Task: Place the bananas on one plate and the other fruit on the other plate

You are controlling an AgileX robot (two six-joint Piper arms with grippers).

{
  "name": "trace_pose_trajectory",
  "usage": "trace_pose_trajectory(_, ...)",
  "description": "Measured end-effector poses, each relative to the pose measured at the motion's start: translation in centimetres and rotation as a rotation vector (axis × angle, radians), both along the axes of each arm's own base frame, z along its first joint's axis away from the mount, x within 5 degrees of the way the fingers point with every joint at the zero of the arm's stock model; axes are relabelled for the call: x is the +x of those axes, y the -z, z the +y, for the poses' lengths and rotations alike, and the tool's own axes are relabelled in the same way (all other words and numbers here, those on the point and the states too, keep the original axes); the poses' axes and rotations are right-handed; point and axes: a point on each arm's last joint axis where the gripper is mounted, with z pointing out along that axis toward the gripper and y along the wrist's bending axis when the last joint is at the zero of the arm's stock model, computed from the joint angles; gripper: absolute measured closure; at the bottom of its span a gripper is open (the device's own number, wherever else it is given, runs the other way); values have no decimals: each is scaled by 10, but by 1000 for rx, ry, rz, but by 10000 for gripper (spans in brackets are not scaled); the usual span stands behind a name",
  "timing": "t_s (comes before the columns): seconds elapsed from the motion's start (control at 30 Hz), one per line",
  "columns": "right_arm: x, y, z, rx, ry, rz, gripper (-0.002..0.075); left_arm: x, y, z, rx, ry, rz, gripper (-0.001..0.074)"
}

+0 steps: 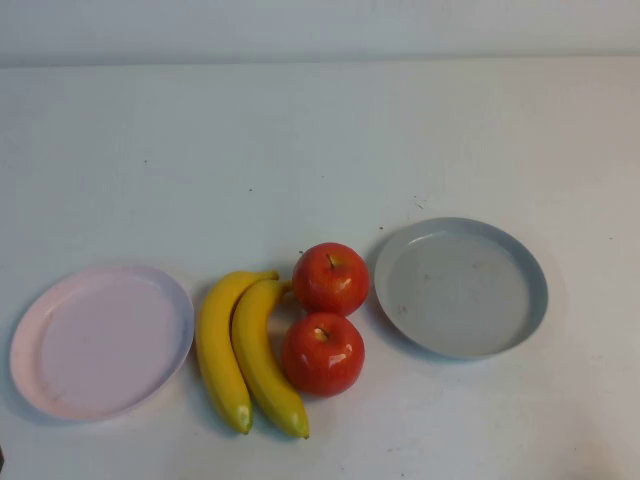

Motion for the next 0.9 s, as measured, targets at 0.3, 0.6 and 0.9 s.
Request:
trace_pose_trajectory(0.3, 0, 0, 0, 0, 0, 0, 742, 0, 0, 0, 0, 0, 0, 731)
trace_pose_trajectory(0.6, 0, 0, 0, 0, 0, 0, 741, 0, 0, 0, 4, 0, 0, 731)
trace_pose_trajectory(0.9, 0, 0, 0, 0, 0, 0, 741, 1, -2, 0, -11, -1, -19, 731)
